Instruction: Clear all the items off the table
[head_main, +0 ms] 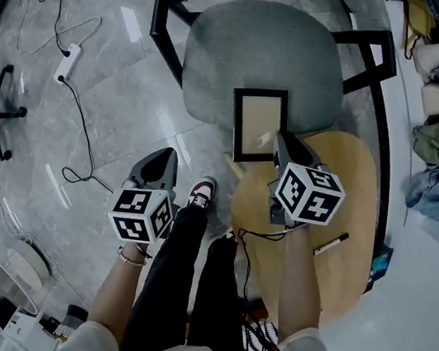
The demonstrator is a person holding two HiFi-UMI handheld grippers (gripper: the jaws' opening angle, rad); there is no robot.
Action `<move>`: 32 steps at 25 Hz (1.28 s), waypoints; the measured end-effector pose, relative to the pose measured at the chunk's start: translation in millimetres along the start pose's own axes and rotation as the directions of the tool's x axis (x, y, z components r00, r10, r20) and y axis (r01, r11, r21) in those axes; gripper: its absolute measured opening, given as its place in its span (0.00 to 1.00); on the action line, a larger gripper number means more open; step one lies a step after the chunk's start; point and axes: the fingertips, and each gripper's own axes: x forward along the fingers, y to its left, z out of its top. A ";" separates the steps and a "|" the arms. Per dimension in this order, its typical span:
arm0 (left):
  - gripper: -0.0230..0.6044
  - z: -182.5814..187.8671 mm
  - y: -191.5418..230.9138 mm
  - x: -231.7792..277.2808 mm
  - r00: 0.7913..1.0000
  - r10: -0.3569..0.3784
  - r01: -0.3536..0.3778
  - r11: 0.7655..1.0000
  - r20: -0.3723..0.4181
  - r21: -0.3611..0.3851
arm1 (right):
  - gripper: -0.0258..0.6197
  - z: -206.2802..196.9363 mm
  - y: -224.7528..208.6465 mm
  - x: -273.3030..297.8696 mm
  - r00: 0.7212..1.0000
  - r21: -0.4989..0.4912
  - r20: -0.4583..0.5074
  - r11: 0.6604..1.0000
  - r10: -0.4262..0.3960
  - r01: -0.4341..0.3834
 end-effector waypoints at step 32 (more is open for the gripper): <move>0.05 82.0 111.8 63.4 0.990 0.128 -0.123 0.989 0.062 -0.080 | 0.19 62.7 36.8 141.1 0.990 0.008 -0.044 0.991 -0.135 0.136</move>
